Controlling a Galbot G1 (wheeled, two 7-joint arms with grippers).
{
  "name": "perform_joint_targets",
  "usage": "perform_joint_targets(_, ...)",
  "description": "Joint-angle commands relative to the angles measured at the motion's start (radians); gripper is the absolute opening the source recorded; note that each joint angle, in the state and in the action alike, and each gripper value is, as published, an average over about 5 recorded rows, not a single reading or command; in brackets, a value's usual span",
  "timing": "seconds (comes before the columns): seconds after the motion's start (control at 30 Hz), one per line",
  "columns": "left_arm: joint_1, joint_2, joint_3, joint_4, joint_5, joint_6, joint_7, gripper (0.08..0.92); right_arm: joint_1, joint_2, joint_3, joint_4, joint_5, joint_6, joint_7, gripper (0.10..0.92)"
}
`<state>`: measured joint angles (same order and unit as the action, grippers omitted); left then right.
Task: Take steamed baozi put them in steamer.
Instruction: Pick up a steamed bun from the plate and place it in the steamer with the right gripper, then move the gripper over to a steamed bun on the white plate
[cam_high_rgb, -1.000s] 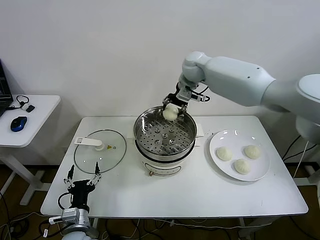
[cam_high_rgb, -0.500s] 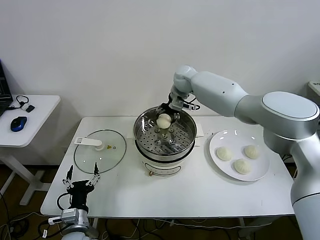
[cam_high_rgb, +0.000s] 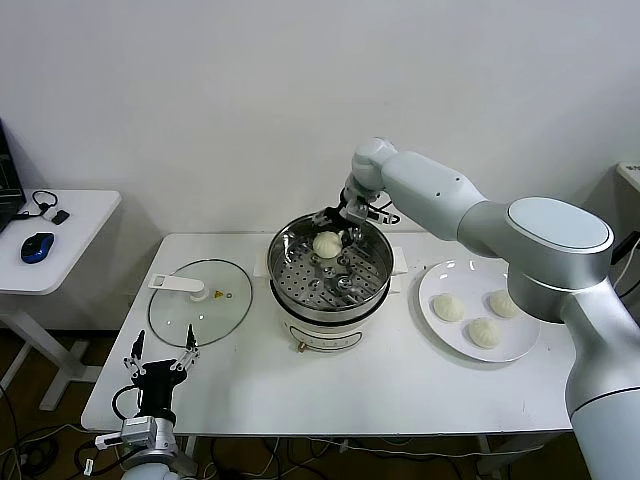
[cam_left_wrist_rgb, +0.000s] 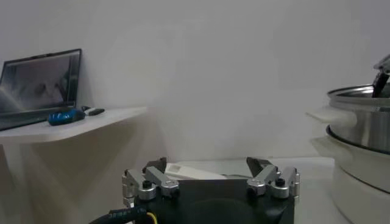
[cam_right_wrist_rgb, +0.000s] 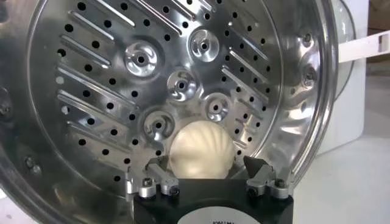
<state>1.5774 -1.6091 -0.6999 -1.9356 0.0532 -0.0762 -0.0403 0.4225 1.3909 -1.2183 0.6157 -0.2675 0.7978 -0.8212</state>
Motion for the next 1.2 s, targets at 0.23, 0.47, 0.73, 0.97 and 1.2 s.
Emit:
perform_joint_targets(0.23, 0.007, -0.049, -0.007, -0.012, -0.001, 0.004, 0.003, 0.823, 0.222, -0.068, -0.182, 0.112, 0.378, -0.031, -0.193, 0.823)
perform_joint_targets(0.47, 0.012, -0.049, -0.003, -0.022, -0.002, 0.008, 0.004, 0.823, 0.415, -0.249, -0.432, 0.427, 0.699, -0.481, 0.001, 0.823)
perform_joint_targets(0.73, 0.014, -0.049, 0.023, -0.025, 0.005, 0.009, 0.004, 0.823, 0.532, -0.401, -0.585, 0.619, 0.958, -0.931, -0.015, 0.823)
perform_joint_targets(0.97, 0.020, -0.048, 0.023, -0.023, 0.003, 0.006, 0.004, 0.823, 0.574, -0.453, -0.675, 0.631, 1.041, -0.969, -0.131, 0.823)
perform_joint_targets(1.2, 0.023, -0.043, 0.018, -0.020, -0.003, 0.003, 0.005, 0.823, 0.541, -0.490, -0.721, 0.623, 1.057, -0.961, -0.193, 0.823)
